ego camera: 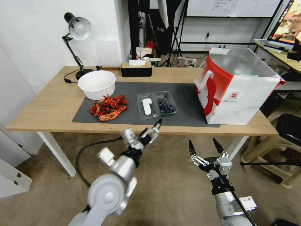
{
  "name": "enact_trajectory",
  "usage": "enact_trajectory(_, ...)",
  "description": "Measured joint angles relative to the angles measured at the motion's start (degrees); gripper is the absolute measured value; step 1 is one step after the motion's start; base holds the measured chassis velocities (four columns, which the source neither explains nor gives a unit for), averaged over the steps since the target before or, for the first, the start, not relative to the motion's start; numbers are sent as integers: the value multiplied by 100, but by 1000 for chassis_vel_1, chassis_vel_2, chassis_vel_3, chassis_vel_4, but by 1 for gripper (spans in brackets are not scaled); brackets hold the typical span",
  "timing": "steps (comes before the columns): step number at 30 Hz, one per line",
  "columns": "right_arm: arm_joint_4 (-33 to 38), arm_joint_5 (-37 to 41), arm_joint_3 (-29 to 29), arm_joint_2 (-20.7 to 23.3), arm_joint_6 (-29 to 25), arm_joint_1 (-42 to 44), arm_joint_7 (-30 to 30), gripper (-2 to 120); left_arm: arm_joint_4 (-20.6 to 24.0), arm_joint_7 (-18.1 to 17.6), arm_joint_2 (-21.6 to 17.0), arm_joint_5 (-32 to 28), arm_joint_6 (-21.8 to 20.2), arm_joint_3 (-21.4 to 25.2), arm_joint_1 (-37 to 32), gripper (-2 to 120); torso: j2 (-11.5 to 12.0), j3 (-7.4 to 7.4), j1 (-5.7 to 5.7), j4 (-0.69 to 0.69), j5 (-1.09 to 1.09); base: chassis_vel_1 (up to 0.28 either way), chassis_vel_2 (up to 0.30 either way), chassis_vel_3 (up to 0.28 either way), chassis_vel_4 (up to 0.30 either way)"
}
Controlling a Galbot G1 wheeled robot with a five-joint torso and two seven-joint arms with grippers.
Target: Close the takeout container lid, then place the container into the takeout bag.
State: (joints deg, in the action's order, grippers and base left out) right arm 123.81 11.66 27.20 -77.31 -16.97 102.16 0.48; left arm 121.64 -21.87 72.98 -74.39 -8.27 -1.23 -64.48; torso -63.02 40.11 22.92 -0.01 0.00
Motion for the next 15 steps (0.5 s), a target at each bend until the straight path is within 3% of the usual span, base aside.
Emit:
enact_trajectory(4,3,-91,32,-70,-29,60,9,100,-441,-322,138,-103,-16,-354,760,100,0,0,1,0,0,0,0,0,0)
enact_trajectory(15,-81,-245,47,-211,-94,81,11,100,-1071,-1318,337,-444,-210,-542,1589,100,0,0,1,2,0,0,0,0,0)
